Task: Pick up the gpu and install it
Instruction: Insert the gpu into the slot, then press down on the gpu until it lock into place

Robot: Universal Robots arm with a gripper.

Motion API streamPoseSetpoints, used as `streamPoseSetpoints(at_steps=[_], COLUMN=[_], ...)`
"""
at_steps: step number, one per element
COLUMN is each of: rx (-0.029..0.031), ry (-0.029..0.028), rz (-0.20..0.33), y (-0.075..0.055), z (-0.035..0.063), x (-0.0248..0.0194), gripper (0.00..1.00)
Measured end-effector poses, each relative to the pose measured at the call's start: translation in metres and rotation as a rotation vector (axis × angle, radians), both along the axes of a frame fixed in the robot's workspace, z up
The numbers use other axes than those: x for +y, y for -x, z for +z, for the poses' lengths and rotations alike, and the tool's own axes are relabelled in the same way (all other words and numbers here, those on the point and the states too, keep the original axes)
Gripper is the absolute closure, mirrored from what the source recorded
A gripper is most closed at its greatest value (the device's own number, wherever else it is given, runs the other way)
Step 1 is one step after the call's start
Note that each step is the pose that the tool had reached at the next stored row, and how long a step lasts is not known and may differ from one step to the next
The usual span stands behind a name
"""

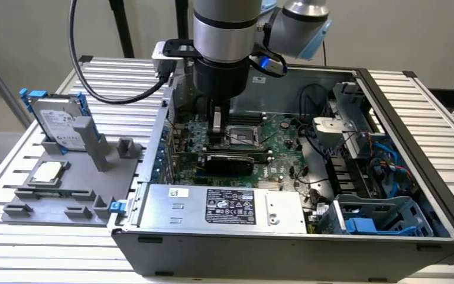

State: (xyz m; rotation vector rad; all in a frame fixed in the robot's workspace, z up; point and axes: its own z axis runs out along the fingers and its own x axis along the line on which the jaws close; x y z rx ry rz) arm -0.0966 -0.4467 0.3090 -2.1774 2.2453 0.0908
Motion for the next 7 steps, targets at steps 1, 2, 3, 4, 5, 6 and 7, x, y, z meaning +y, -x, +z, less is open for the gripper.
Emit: streamPoseSetpoints(at_steps=[1, 2, 3, 4, 5, 6, 7], rx=[-0.0001, -0.0002, -0.0001, 0.0001, 0.0, 0.0, 0.0], ry=[-0.0001, -0.0004, -0.0003, -0.0001, -0.0002, -0.0002, -0.0002], rz=[0.0, 0.0, 0.0, 0.0, 0.0, 0.0, 0.0], y=[0.0, 0.0, 0.0, 0.0, 0.0, 0.0, 0.0], z=[0.0, 0.0, 0.0, 0.0001, 0.0001, 0.0001, 0.0001], x=[0.0, 0.0, 0.0, 0.0, 0.0, 0.0, 0.0], gripper=[1.0, 1.0, 1.0, 1.0, 1.0, 1.0, 1.0])
